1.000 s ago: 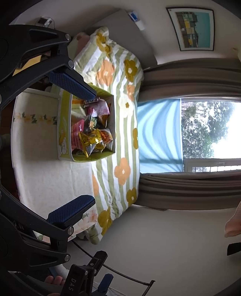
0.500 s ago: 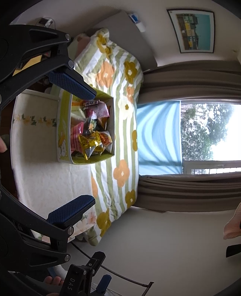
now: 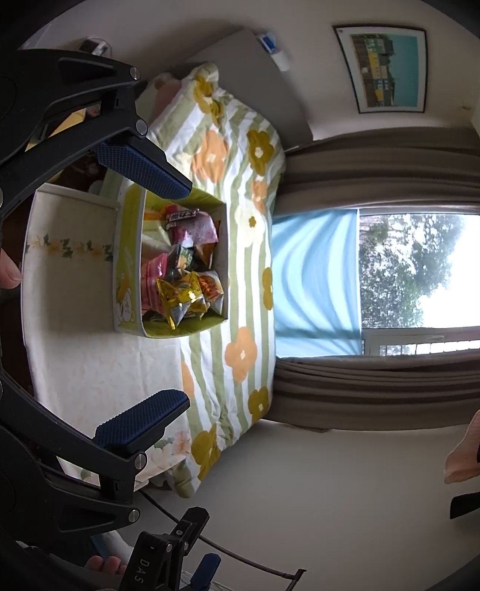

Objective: Organize snacks

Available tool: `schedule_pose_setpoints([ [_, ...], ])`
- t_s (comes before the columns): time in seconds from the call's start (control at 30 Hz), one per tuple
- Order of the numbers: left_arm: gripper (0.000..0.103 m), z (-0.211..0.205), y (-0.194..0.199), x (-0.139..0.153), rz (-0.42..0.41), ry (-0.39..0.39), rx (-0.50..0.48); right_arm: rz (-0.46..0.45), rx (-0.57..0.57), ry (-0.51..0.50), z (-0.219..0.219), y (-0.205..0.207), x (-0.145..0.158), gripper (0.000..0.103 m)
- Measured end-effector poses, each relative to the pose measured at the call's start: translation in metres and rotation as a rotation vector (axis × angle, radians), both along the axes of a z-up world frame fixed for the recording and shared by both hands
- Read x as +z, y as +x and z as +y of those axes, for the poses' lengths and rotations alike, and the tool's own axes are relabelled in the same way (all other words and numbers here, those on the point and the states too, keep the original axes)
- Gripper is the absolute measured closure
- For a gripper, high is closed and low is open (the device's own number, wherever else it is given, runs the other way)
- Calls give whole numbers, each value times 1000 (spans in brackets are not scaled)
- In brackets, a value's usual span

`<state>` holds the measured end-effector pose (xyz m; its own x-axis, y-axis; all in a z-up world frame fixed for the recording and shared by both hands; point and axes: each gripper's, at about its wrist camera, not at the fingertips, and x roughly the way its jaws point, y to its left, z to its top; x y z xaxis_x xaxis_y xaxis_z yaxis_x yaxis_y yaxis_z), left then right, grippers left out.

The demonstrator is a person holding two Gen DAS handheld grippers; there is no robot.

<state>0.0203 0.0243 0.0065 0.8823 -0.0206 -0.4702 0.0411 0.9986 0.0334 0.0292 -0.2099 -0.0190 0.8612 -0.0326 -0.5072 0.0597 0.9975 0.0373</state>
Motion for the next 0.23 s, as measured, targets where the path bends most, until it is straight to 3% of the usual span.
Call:
schedule_pose_setpoints([
  [0.23,1,6,4,-6,14,3,1,10,0,0,3,0,-5,1],
])
